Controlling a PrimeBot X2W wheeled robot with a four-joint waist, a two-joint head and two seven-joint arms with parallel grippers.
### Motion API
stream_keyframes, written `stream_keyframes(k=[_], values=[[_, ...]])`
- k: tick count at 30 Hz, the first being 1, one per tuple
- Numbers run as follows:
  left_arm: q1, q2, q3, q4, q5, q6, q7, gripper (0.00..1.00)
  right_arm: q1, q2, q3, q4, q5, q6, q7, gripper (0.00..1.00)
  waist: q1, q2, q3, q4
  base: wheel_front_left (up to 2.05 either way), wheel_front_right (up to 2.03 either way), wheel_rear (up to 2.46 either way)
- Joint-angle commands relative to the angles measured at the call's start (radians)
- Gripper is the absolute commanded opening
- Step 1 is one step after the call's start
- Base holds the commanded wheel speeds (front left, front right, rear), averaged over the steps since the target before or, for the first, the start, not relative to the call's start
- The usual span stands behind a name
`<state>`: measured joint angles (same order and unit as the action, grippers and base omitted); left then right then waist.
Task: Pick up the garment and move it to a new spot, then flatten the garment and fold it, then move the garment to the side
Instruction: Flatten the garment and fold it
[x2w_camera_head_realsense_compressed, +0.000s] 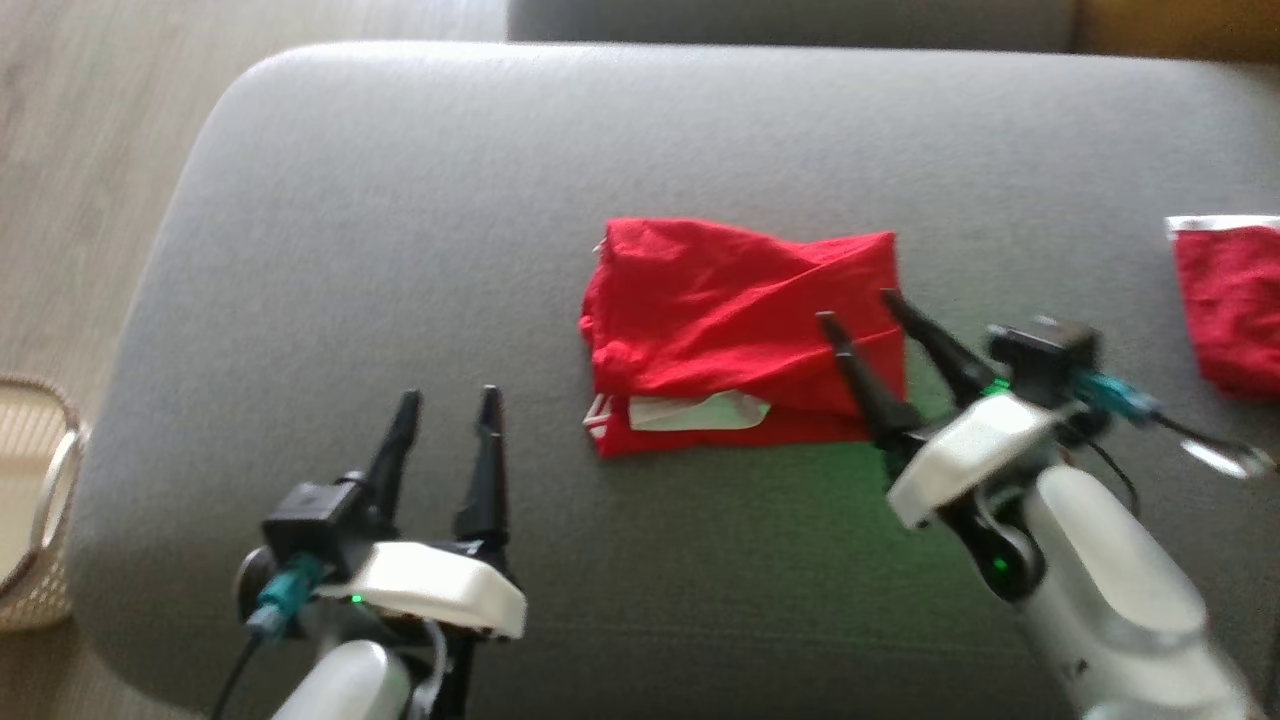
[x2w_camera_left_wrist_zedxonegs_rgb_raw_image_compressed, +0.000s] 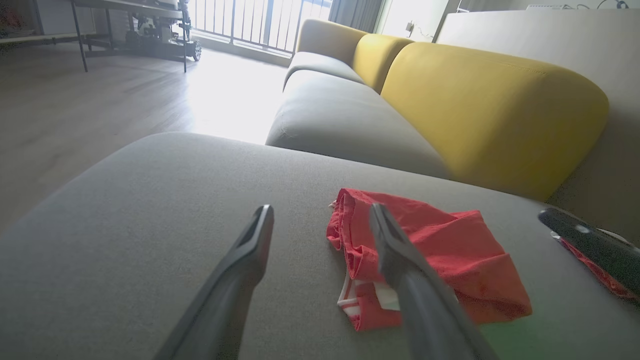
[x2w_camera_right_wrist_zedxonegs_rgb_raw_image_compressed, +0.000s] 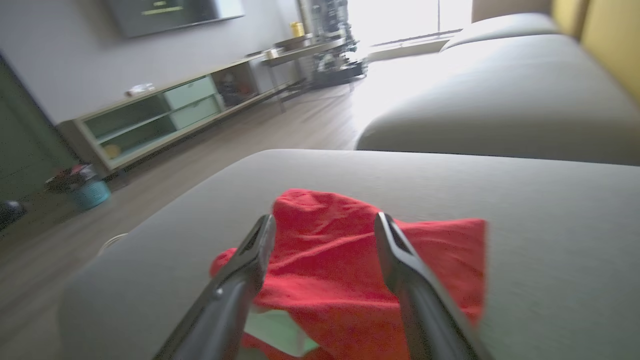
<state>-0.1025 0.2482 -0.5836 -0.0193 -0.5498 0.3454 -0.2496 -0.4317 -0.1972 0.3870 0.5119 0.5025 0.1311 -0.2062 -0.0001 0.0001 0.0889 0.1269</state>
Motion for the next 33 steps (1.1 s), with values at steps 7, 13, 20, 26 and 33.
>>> stream_keyframes(k=[7,13,20,26,33], values=[[0.045,-0.025,0.137,-0.03,0.1,-0.04,-0.012,1.0,0.141,0.07,-0.241,-0.051,-0.209,0.0,-0.053,1.0,0.0001,-0.0001,-0.063,-0.057,0.0,0.0,0.0],[0.124,-0.074,0.217,-0.023,0.205,-0.097,-0.012,1.0,0.281,0.128,-0.423,-0.238,-0.357,0.0,-0.055,1.0,0.0001,-0.0001,-0.092,-0.08,0.0,0.0,0.0],[0.212,-0.137,0.306,-0.039,0.308,-0.174,-0.012,1.0,0.421,0.146,-0.454,-0.409,-0.469,0.0,-0.055,1.0,0.0001,-0.0001,-0.123,-0.087,0.0,0.0,0.0],[0.253,-0.158,0.34,-0.036,0.4,-0.22,-0.012,1.0,0.507,0.147,-0.432,-0.451,-0.426,0.0,-0.055,1.0,0.0001,-0.0001,-0.148,-0.083,0.0,0.0,0.0],[0.295,-0.179,0.37,-0.036,0.439,-0.253,-0.012,1.0,0.555,0.147,-0.438,-0.459,-0.4,0.0,-0.055,1.0,0.0001,-0.0001,-0.166,-0.083,0.0,0.0,0.0]])
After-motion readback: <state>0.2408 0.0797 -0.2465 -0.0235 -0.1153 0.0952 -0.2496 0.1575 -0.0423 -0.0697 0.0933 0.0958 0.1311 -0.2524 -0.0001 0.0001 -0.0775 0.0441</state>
